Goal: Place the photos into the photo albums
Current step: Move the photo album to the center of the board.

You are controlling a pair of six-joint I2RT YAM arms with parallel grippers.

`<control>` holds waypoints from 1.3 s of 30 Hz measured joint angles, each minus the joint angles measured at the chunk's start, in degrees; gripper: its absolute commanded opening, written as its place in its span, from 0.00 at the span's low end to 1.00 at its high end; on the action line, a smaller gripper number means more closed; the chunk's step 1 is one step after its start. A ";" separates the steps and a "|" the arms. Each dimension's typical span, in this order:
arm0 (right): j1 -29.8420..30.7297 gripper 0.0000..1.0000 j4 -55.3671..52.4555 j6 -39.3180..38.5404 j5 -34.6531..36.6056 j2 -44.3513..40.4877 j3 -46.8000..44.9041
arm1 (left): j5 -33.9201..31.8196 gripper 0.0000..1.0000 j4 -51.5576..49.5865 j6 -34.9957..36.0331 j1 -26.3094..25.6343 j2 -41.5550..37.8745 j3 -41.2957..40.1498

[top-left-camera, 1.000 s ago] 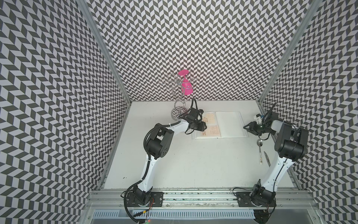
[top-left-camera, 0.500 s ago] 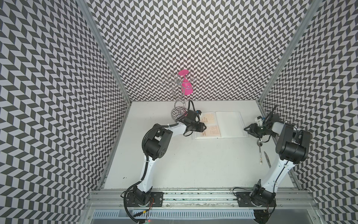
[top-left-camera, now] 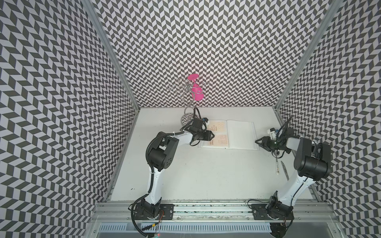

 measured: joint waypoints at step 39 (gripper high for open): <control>0.15 0.50 3.98 6.86 -4.52 -8.98 -14.21 | -5.14 0.59 -10.78 0.96 8.13 -6.12 -4.24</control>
